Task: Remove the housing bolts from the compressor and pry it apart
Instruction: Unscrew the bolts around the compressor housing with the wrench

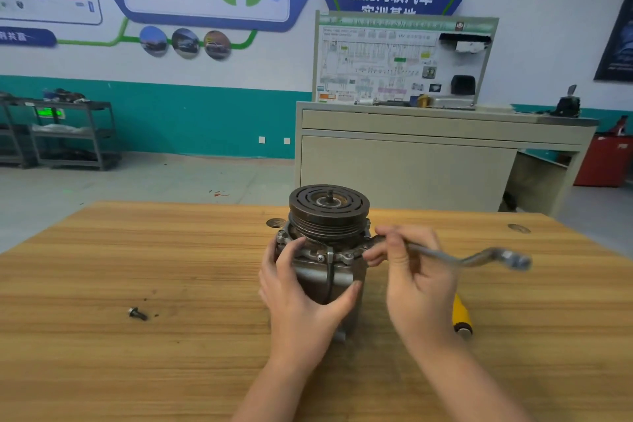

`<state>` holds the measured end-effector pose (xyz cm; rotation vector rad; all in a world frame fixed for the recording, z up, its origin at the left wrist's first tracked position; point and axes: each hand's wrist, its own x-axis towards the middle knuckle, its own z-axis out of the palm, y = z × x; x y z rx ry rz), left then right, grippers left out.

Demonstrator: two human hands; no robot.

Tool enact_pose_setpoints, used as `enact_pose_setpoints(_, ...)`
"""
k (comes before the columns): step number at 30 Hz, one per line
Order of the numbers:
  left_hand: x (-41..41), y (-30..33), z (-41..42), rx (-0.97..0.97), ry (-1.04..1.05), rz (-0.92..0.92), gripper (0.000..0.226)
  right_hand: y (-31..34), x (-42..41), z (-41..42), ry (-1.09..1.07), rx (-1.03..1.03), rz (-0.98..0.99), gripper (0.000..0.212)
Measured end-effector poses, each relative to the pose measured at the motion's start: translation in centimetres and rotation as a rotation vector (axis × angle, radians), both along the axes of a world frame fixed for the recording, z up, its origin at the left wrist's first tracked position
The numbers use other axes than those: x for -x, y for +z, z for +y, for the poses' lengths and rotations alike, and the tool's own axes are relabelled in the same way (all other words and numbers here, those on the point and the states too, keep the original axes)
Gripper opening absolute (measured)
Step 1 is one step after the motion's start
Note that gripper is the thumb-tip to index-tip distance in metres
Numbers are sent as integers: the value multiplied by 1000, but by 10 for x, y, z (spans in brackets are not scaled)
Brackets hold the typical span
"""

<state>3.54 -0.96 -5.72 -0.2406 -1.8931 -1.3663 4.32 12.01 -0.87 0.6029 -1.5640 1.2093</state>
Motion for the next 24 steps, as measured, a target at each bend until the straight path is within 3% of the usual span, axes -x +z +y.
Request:
enact_pose_setpoints(3,1,-2,1,-3,-1,-12,83,-15,-4,-6,-354,-294,199,32)
enact_pose_setpoints(6,1,-2,1,1,5,-13,84,-22,-5,-9,-339,-275,223,24)
enact_pose_setpoints(8,1,-1,1,15,8,0,84,-15,-2,-11,-116,4,124,27)
enact_pose_setpoints(12,-1,1,0,36,-11,-13,85,17,31,-6,284,901,-294,34)
enact_pose_setpoints(14,-2,3,-1,48,-11,-19,85,31,52,3,514,1042,-635,31)
enact_pose_setpoints(16,-3,2,-2,62,-5,-17,85,39,62,14,679,1013,-861,32)
enact_pose_setpoints(17,-3,2,-2,68,-6,-21,85,41,62,19,731,1021,-867,32)
enact_pose_setpoints(20,-2,1,-4,82,-14,-32,87,44,47,30,776,1063,-680,29)
enact_pose_setpoints(24,-1,0,-3,76,-19,-7,87,31,20,23,557,785,-478,24)
